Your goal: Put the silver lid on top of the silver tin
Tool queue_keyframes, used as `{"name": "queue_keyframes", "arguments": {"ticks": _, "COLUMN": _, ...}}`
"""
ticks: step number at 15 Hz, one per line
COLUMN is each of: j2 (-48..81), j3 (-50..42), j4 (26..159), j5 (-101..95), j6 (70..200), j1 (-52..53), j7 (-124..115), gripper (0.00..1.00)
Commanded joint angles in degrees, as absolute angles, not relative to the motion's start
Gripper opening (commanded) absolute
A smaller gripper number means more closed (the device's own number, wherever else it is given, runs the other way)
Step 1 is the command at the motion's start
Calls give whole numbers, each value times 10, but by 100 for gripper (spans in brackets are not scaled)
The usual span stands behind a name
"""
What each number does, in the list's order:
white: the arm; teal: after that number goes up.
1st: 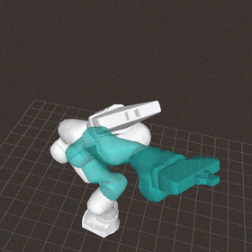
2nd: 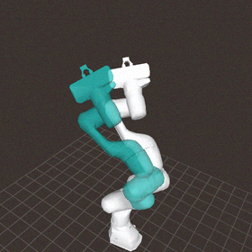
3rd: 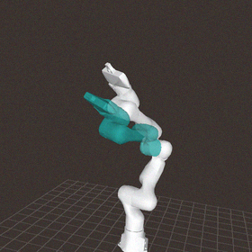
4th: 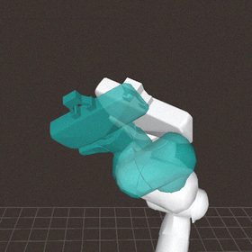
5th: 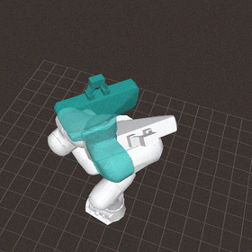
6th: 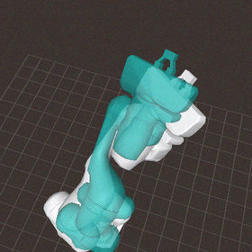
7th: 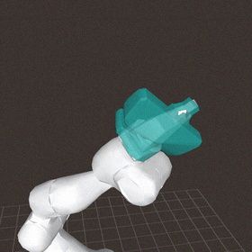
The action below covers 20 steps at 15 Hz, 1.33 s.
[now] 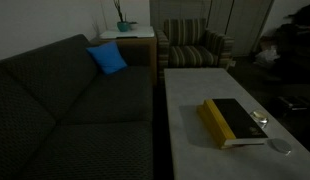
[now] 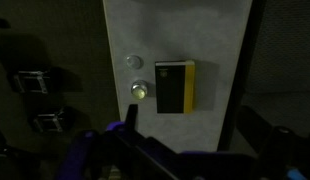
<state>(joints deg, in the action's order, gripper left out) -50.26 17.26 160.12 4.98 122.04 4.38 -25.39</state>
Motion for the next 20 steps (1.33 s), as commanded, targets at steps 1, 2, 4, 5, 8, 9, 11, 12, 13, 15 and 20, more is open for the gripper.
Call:
{"name": "queue_keyframes", "arguments": {"ticks": 1, "j2": -501, "j3": 171, "j4": 1609, "j5": 48, "j6": 1216, "j1": 45, "j7": -255, "gripper": 100}}
{"name": "queue_keyframes", "arguments": {"ticks": 2, "j2": -500, "j3": 171, "j4": 1618, "j5": 48, "j6": 1216, "j1": 45, "j7": -255, "gripper": 100}}
{"name": "queue_keyframes", "arguments": {"ticks": 4, "j2": -497, "j3": 170, "j4": 1622, "j5": 48, "j6": 1216, "j1": 45, "j7": -255, "gripper": 100}}
{"name": "queue_keyframes", "arguments": {"ticks": 5, "j2": -496, "j3": 170, "j4": 1622, "j5": 48, "j6": 1216, "j1": 45, "j7": -255, "gripper": 100}}
{"name": "queue_keyframes", "arguments": {"ticks": 8, "j2": -496, "j3": 170, "j4": 1622, "j5": 48, "j6": 1216, "j1": 45, "j7": -255, "gripper": 100}}
{"name": "queue_keyframes", "arguments": {"ticks": 9, "j2": -496, "j3": 170, "j4": 1622, "j5": 48, "j6": 1216, "j1": 45, "j7": -255, "gripper": 100}}
{"name": "queue_keyframes", "arguments": {"ticks": 11, "j2": -496, "j3": 170, "j4": 1622, "j5": 48, "j6": 1216, "j1": 45, "j7": -255, "gripper": 100}}
{"name": "queue_keyframes", "arguments": {"ticks": 12, "j2": -496, "j3": 170, "j4": 1622, "j5": 48, "j6": 1216, "j1": 45, "j7": -255, "gripper": 100}}
{"name": "queue_keyframes", "arguments": {"ticks": 13, "j2": -496, "j3": 170, "j4": 1622, "j5": 48, "j6": 1216, "j1": 45, "j7": -255, "gripper": 100}}
{"name": "queue_keyframes", "arguments": {"ticks": 15, "j2": -496, "j3": 170, "j4": 1622, "j5": 48, "j6": 1216, "j1": 45, "j7": -255, "gripper": 100}}
{"name": "queue_keyframes", "arguments": {"ticks": 20, "j2": -496, "j3": 170, "j4": 1622, "j5": 48, "j6": 1216, "j1": 45, "j7": -255, "gripper": 100}}
